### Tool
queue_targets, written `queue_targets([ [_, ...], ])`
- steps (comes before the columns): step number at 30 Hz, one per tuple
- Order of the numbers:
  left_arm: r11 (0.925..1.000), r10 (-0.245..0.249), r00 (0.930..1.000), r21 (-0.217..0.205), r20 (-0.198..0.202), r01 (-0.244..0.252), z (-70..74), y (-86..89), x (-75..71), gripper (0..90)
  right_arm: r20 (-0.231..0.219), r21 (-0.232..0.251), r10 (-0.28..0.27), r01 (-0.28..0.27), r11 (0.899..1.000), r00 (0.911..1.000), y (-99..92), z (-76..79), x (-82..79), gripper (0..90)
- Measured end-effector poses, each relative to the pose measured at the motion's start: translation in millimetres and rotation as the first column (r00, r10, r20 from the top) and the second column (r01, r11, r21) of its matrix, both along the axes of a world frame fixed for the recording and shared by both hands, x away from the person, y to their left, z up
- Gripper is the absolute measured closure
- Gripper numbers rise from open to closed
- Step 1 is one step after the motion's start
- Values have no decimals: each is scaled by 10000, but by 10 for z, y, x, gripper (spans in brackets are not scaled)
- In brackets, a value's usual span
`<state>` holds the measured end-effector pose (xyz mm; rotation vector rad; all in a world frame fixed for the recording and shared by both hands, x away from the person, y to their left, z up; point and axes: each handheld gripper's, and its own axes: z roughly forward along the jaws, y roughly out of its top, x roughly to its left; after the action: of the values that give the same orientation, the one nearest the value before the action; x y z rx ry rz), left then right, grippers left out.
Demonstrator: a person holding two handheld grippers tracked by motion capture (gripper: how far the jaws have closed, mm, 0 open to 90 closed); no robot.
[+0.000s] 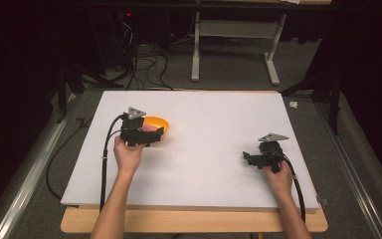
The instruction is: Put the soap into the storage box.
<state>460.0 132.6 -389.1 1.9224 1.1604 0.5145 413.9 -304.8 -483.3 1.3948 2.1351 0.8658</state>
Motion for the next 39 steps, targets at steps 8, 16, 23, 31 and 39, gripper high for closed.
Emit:
queue_targets([
  [8,9994,330,9994,78,-85,-329,1,6,155,142,-1,-11,29,-29,10000,10000,-1,1,-1,159],
  [16,9980,625,9979,9,-154,-625,-32,15,273,142,-3,-14,27,-27,10000,10000,1,1,-3,160],
  [23,9940,1088,9931,-45,-443,-1091,-159,32,412,142,-1,-12,33,-33,10000,10000,1,1,-3,160],
  [31,9910,1341,9885,135,-704,-1335,-282,12,507,142,-2,-11,35,-35,10000,10000,1,1,-3,160],
  [39,9888,1486,9852,298,-858,-1465,-360,-24,557,141,-2,-11,37,-37,10000,10000,1,1,-3,160],
])
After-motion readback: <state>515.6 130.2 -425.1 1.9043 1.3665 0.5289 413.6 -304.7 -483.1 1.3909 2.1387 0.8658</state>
